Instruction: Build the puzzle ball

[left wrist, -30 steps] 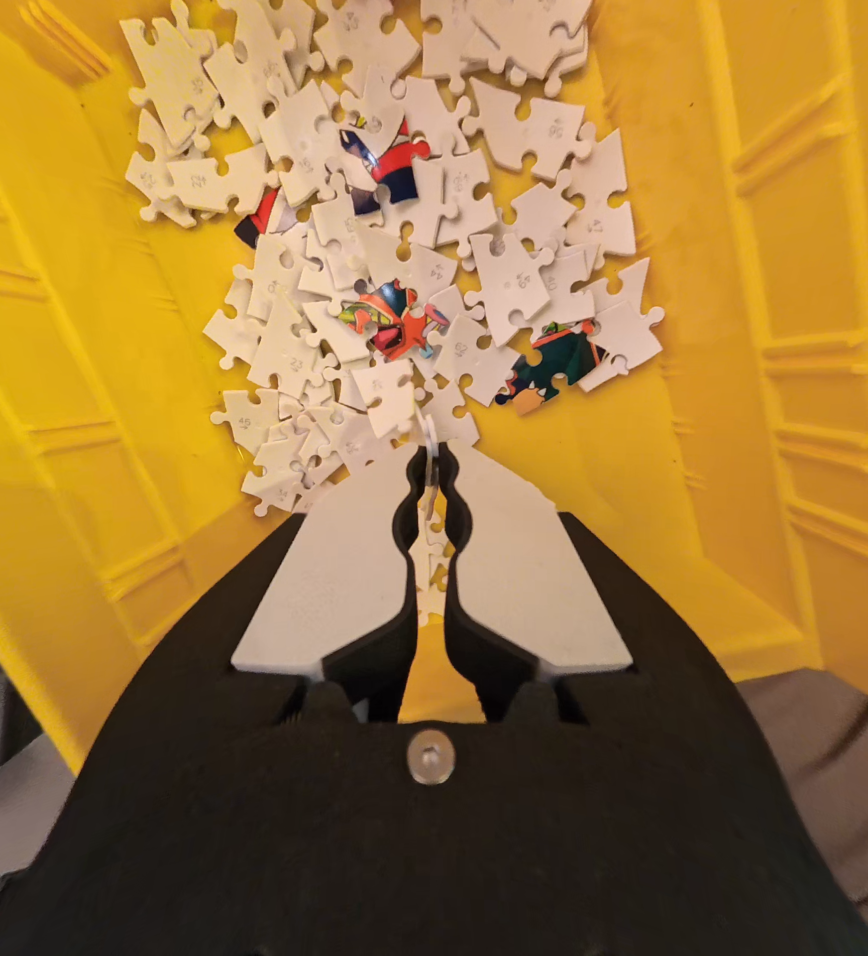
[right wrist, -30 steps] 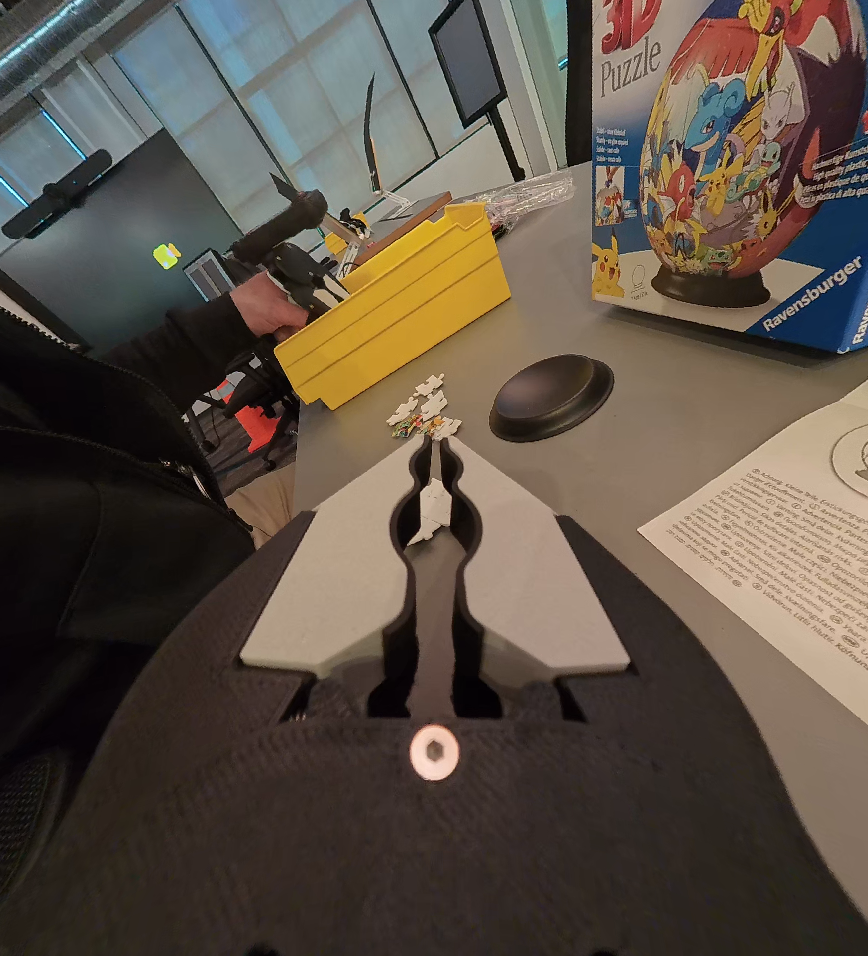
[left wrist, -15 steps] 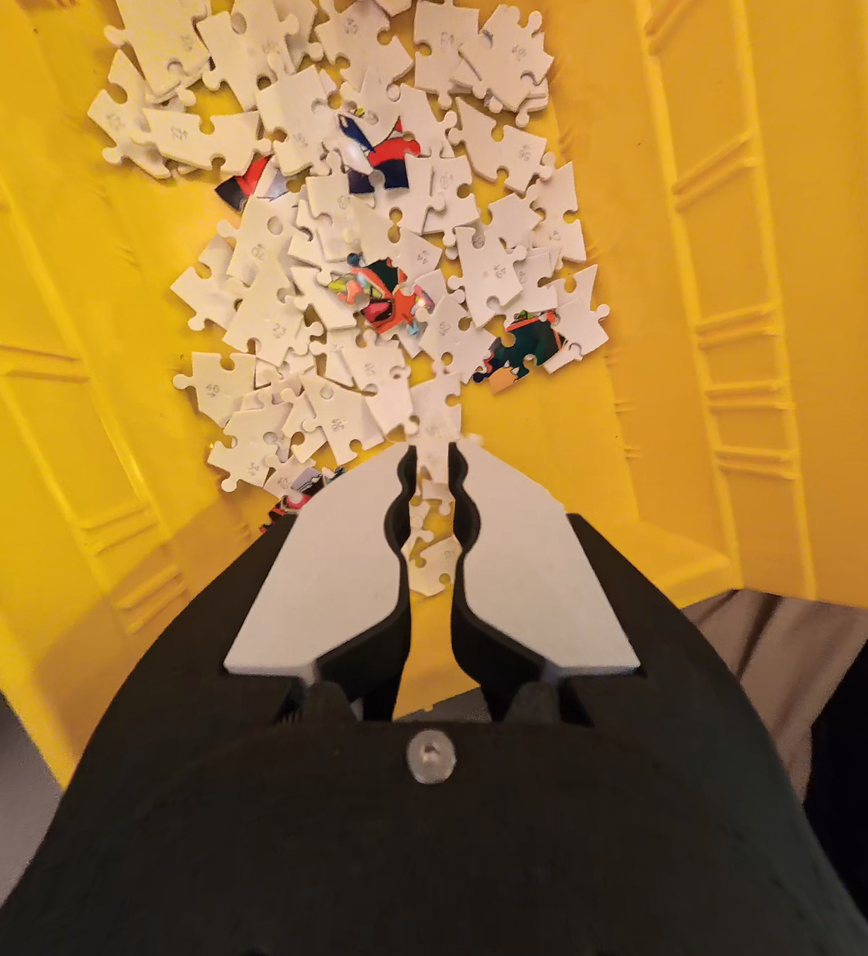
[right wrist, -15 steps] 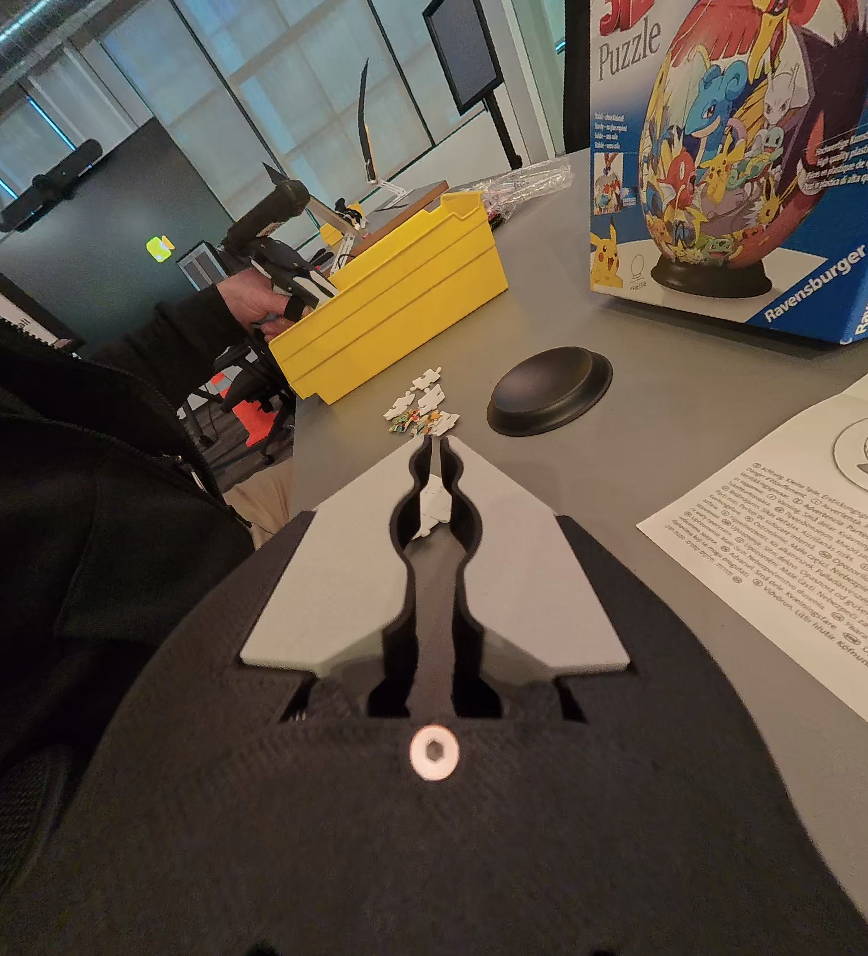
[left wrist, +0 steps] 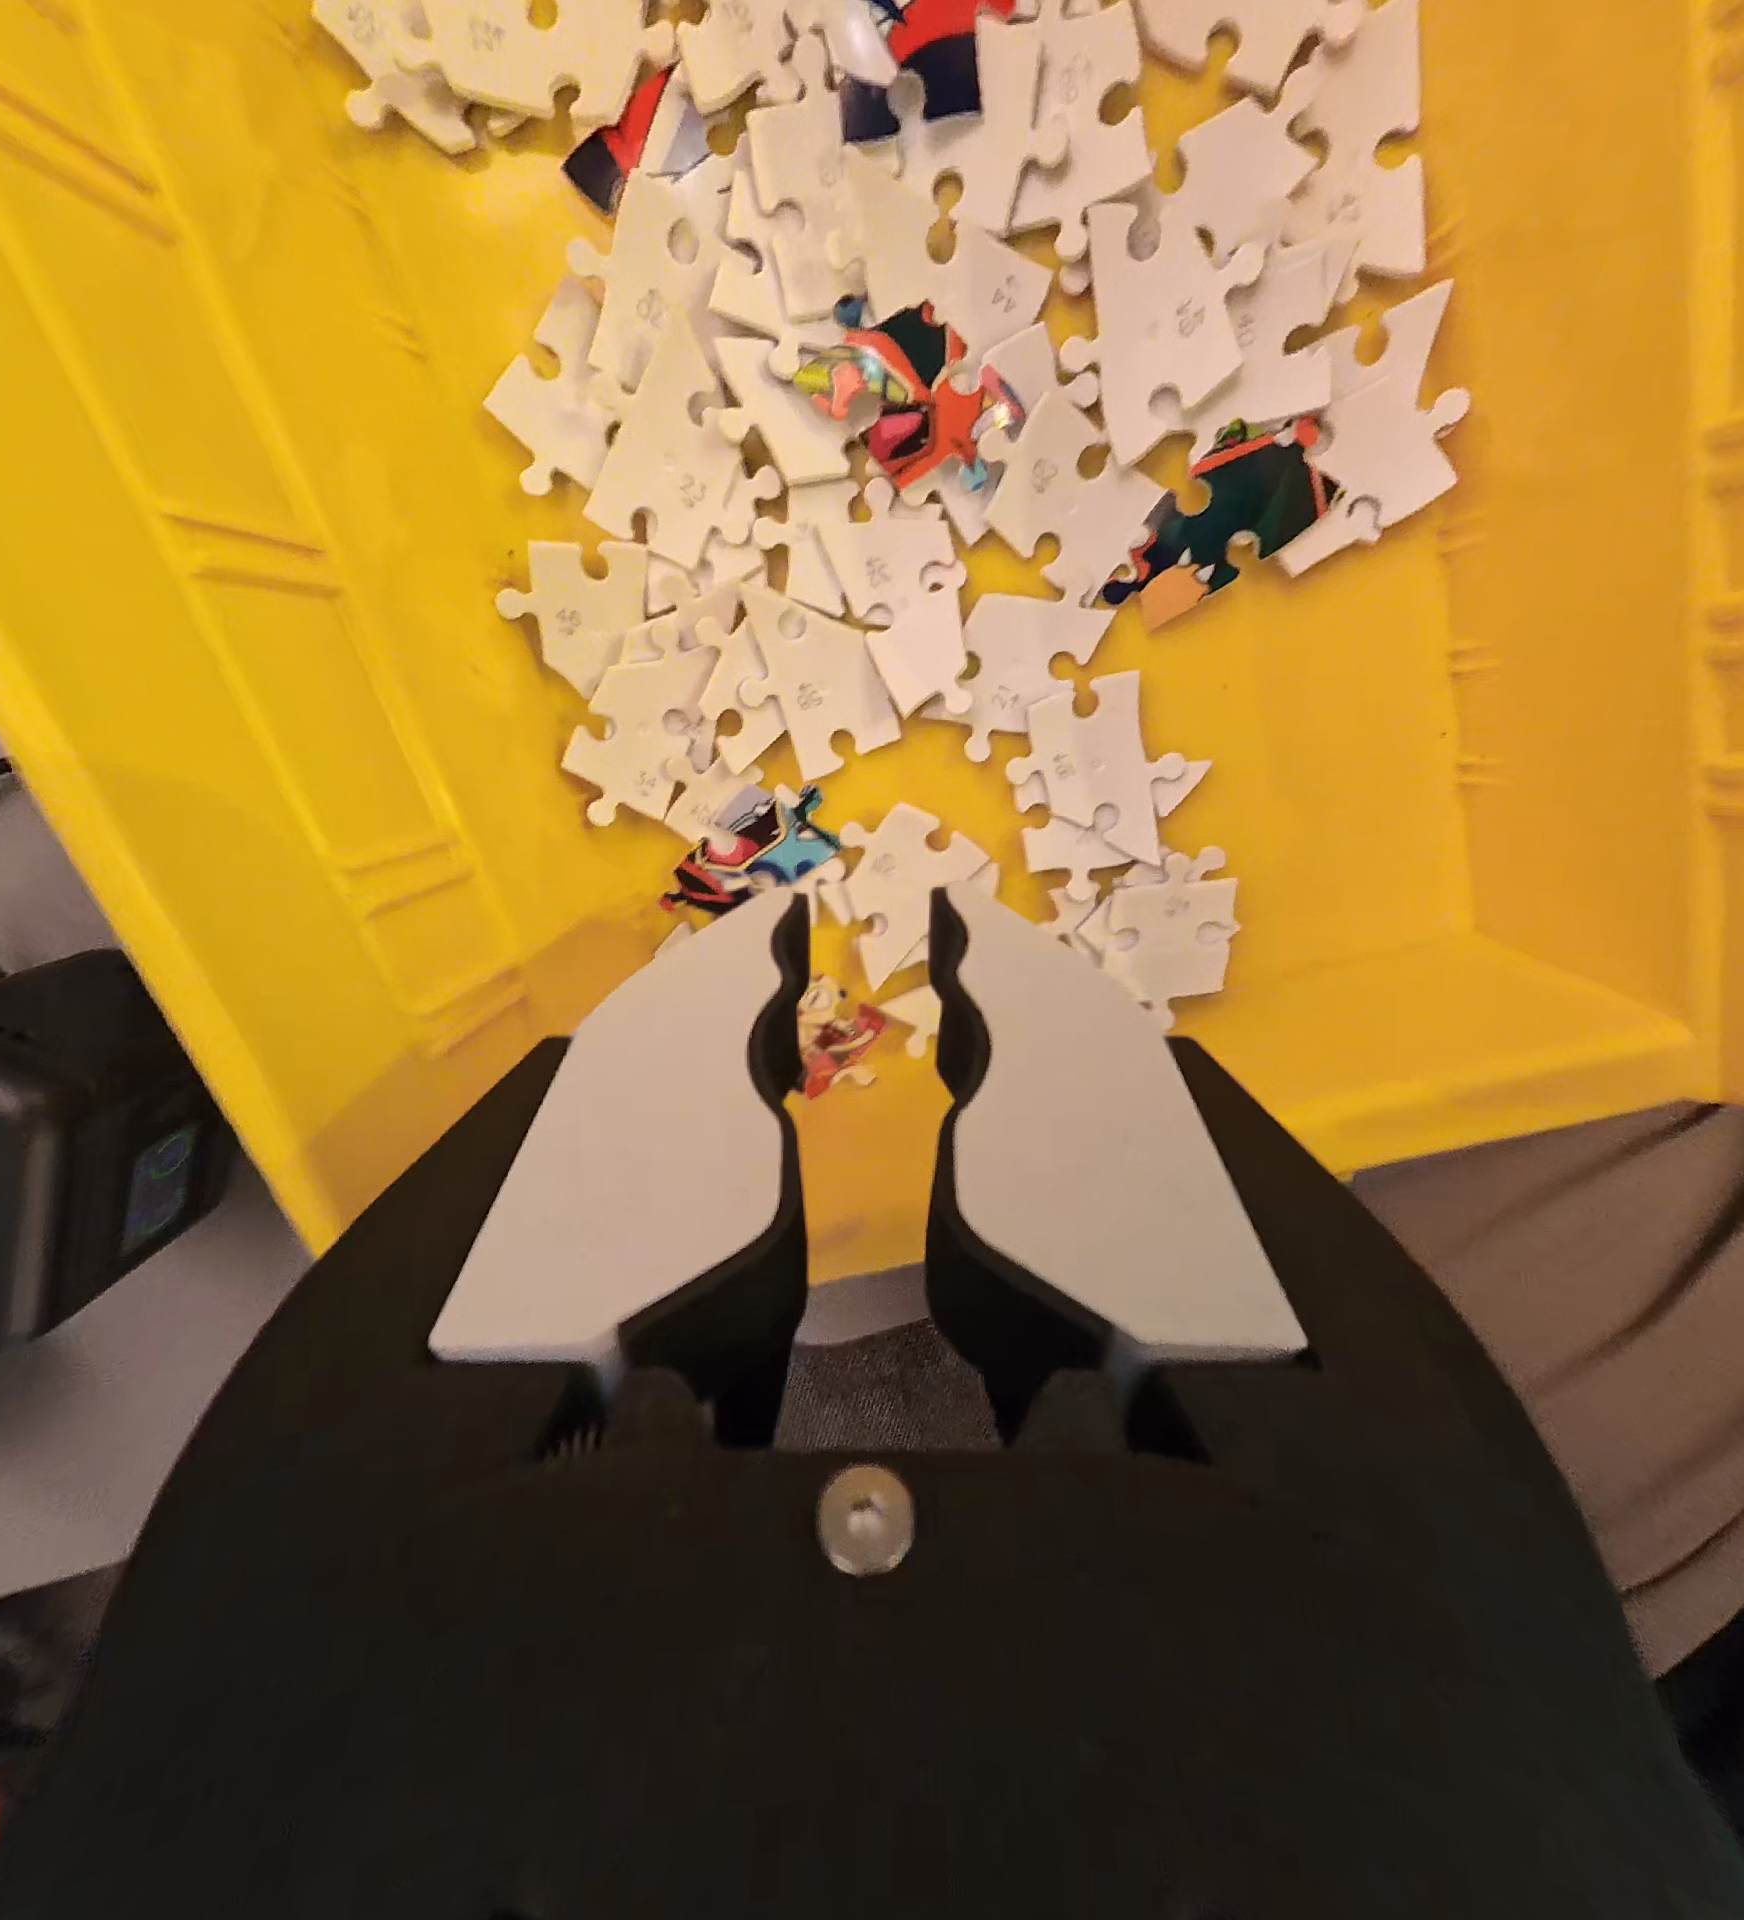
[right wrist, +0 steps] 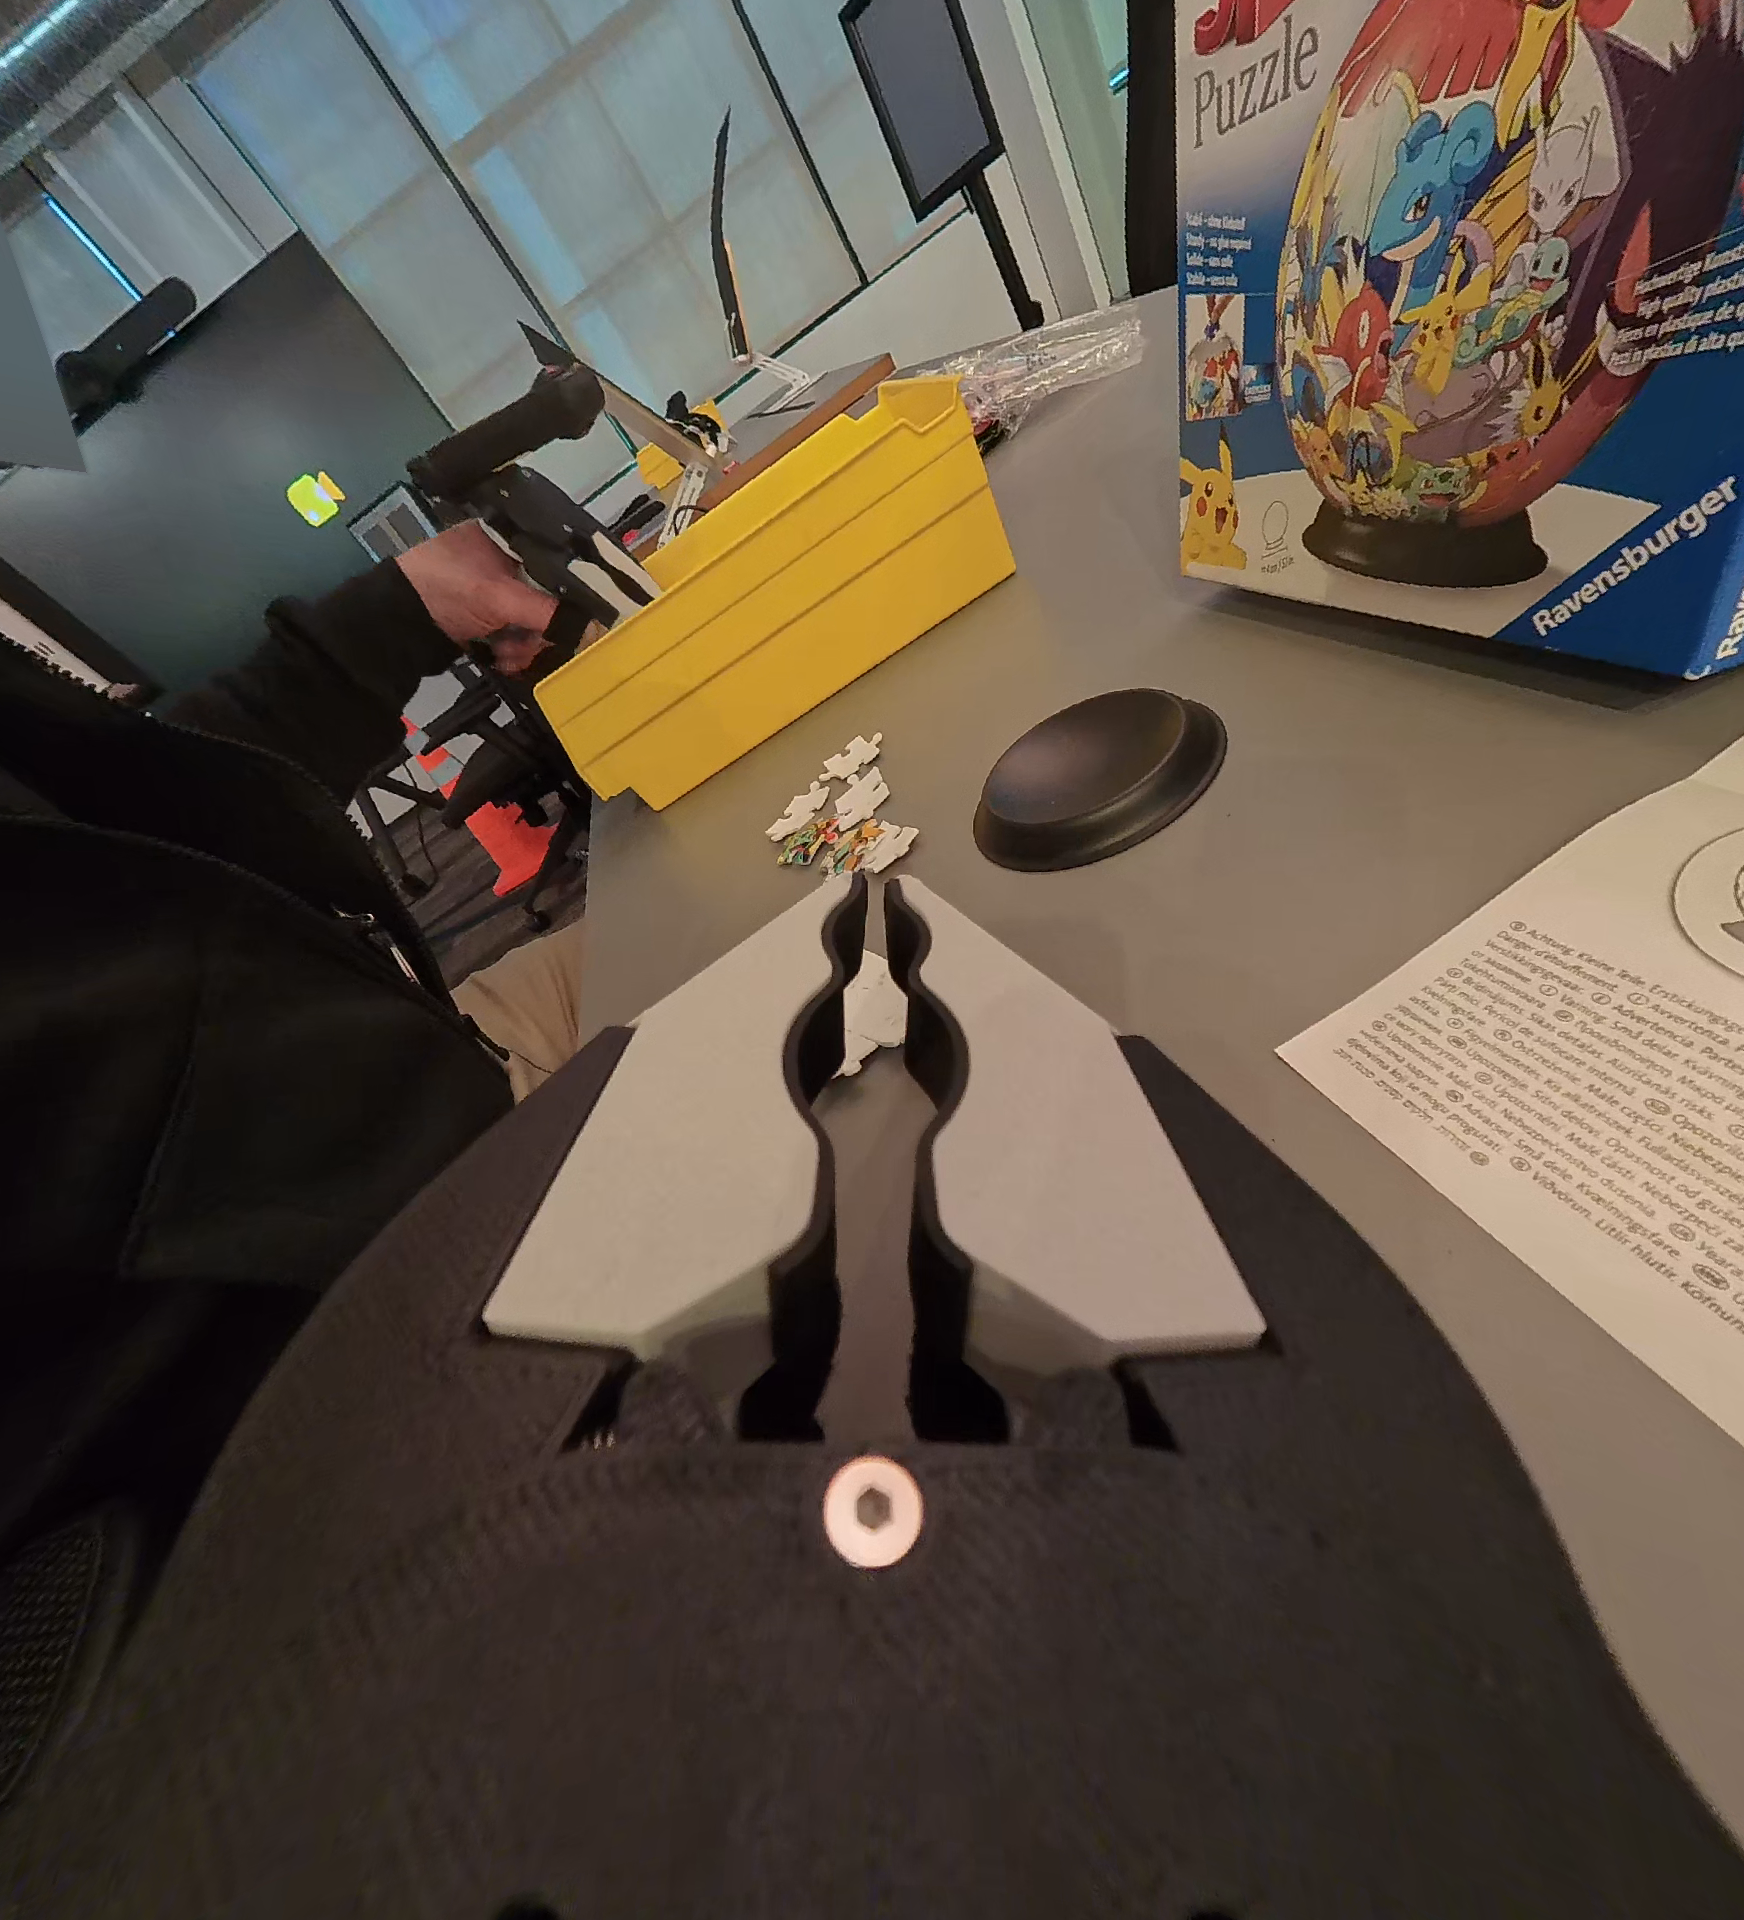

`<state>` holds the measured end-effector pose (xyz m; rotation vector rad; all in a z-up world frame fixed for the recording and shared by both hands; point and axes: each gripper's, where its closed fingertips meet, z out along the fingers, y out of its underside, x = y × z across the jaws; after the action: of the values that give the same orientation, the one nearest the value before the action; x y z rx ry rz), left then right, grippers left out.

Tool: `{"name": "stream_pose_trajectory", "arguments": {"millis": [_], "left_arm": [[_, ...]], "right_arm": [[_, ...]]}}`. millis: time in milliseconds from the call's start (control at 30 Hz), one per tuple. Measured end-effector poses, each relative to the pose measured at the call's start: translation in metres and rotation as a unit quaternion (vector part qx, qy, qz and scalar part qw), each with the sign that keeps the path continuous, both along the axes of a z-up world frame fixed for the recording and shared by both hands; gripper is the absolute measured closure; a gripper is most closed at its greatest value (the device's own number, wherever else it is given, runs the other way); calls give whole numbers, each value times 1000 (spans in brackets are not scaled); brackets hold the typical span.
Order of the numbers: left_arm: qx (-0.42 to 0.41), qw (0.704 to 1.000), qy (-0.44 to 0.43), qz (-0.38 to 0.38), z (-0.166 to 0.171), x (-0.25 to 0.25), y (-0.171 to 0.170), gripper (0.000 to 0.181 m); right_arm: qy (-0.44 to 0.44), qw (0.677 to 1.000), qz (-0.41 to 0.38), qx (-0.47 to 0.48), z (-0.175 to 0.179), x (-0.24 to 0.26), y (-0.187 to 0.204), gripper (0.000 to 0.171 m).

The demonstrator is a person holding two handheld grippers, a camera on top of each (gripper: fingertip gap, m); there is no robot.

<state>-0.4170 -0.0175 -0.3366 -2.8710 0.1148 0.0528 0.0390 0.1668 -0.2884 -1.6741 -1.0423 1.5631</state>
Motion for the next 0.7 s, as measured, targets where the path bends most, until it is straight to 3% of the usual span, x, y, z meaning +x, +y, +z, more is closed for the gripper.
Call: {"name": "stream_pose_trajectory", "arguments": {"millis": [367,700], "left_arm": [[-26,998,52,-8,25,-21,-20,157],[-189,977,77,-63,-21,-8,-35,142]], "right_arm": [[0,1000,0,-1,0,0,0,169],[4,1000,-1,0,1,1,0,169]]}}
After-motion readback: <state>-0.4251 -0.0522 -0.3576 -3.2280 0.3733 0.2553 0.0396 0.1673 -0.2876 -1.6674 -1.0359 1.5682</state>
